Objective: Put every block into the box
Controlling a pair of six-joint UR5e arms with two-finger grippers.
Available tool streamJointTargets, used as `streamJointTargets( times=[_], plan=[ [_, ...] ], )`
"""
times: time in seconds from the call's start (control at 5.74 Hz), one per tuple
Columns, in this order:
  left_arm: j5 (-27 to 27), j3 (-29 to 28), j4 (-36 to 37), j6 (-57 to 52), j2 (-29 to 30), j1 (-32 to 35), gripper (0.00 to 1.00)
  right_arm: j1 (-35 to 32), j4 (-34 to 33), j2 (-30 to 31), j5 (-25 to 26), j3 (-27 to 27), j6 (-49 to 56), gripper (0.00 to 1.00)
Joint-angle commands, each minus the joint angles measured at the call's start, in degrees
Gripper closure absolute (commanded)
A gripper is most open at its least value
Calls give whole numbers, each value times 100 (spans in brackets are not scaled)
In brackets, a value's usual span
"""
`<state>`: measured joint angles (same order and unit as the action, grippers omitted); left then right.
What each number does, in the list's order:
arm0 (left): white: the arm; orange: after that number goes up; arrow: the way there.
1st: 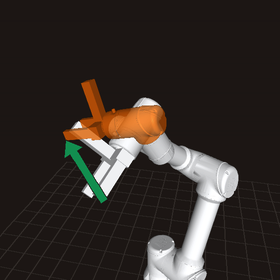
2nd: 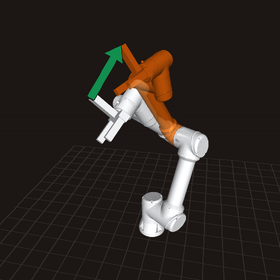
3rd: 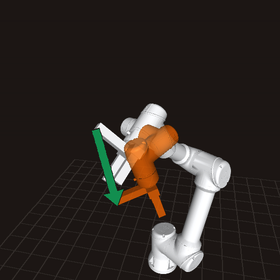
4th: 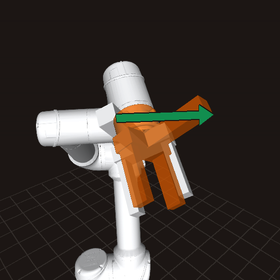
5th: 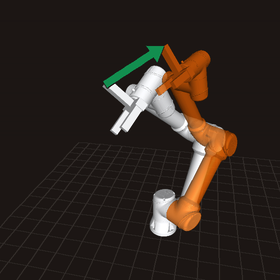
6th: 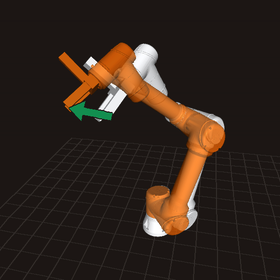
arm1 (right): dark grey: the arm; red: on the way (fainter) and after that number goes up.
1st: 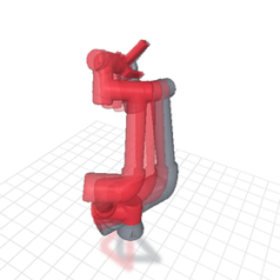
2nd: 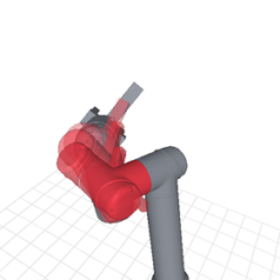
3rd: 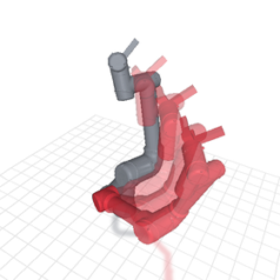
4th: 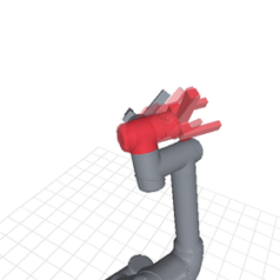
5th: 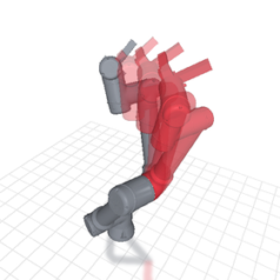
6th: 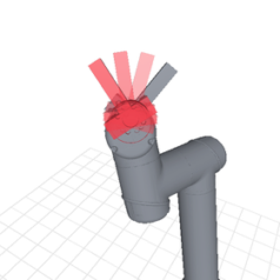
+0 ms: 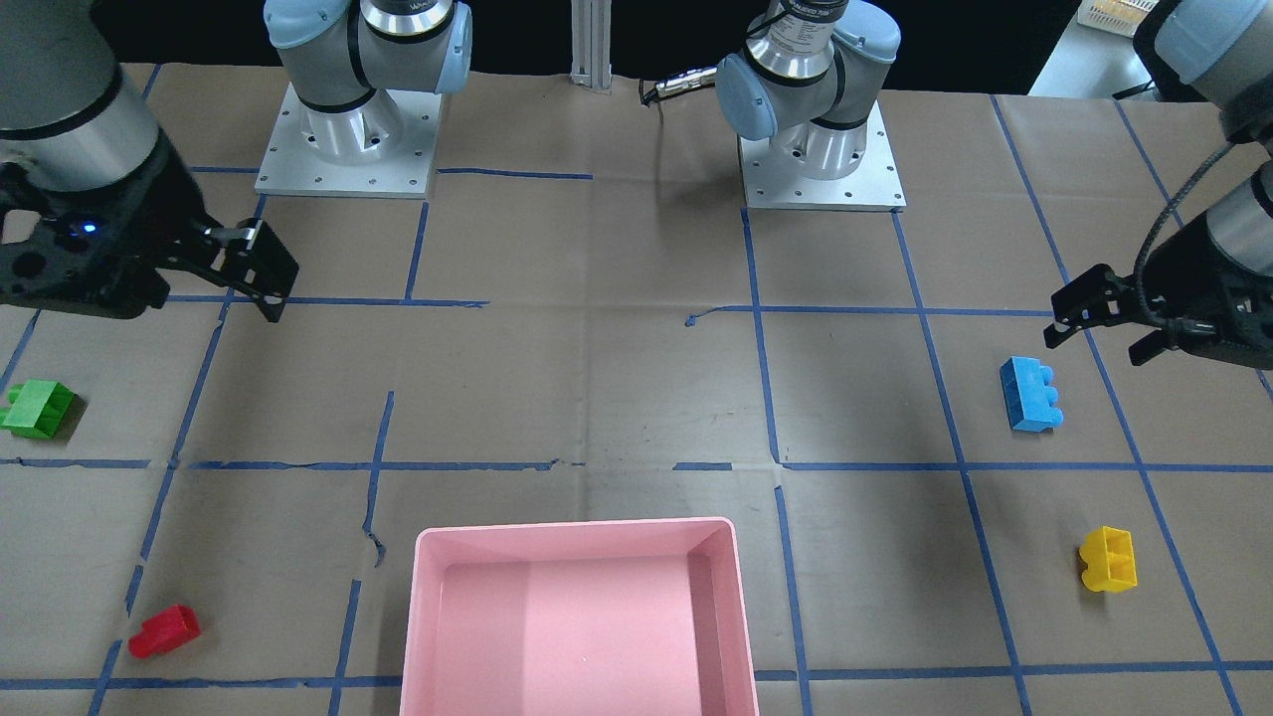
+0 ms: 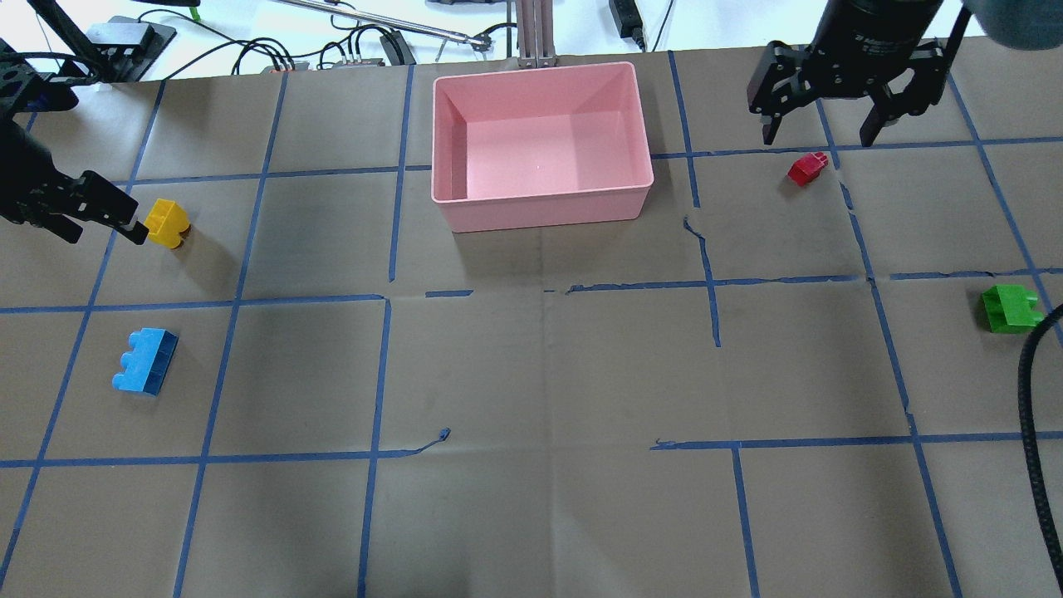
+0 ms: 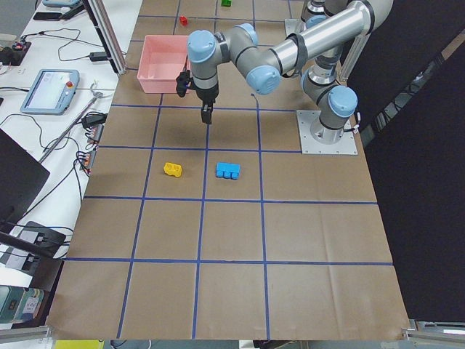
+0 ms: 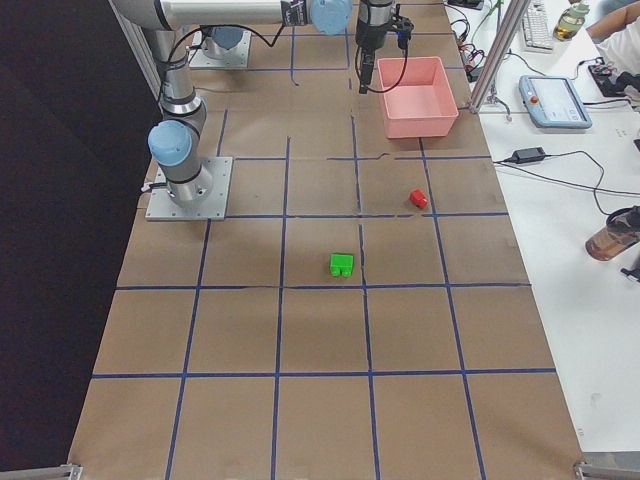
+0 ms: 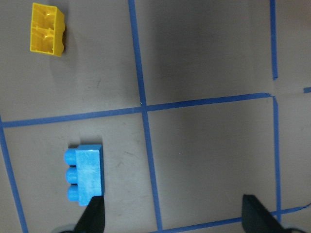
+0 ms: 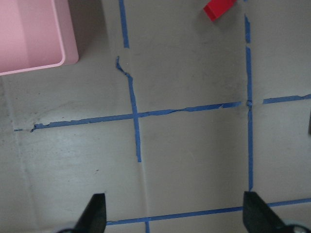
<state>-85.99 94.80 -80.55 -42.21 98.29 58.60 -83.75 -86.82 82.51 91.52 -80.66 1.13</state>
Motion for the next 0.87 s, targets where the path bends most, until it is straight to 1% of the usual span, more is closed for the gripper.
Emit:
streamJointTargets(
  times=[0.0,0.17,0.35,0.52,0.7],
  plan=[
    [-14,501,905,-866,225,-384,1,891,-81,-15,23,-2,1462,0],
    [-14,879,1266,-894,234,-420,1,1435,-90,-76,32,-2,1913,0],
    [12,1291,1923,-911,373,-681,1,2023,-90,-155,137,-11,2613,0],
    [-5,1461,2382,-1173,566,-745,1,2542,-90,-295,155,-11,2916,0],
    [-14,1515,2447,-1584,699,-832,1,3009,-194,-532,330,-11,3172,0]
  ],
)
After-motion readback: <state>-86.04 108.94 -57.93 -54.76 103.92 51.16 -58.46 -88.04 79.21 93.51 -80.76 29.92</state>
